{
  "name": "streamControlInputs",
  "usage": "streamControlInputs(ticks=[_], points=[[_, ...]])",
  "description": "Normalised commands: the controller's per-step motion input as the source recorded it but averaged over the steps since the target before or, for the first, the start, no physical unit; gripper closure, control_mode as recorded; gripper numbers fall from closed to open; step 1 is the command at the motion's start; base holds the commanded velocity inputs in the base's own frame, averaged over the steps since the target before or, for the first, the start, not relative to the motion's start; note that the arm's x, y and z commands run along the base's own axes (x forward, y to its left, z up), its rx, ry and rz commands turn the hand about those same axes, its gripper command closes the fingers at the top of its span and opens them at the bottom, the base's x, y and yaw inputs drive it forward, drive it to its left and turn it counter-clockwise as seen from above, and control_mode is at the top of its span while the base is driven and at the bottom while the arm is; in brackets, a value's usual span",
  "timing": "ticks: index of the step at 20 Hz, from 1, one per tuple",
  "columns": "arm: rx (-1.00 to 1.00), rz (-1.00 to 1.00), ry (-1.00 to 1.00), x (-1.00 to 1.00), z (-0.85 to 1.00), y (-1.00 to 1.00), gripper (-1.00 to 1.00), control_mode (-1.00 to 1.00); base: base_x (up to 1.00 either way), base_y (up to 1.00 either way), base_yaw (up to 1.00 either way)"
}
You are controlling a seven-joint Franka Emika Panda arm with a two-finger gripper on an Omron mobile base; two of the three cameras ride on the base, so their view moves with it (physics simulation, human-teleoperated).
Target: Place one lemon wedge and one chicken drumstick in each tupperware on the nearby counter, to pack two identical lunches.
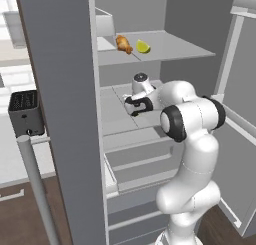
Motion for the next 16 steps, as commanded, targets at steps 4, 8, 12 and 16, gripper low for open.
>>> streamControlInputs(ticks=[4, 8, 12, 16], points=[[0.00, -0.07, -0.09, -0.83, 0.00, 0.00, 1.00, -1.00, 0.00, 0.00, 0.00], [0.00, -0.02, -0.22, -1.00, 0.00, 0.00, 1.00, -1.00, 0.00, 0.00, 0.00], [0.04, 0.00, -0.22, -1.00, 0.35, -0.08, 1.00, -1.00, 0.00, 0.00, 0.00], [0.08, 0.00, -0.15, -1.00, 0.82, -0.14, 1.00, -1.00, 0.00, 0.00, 0.00]])
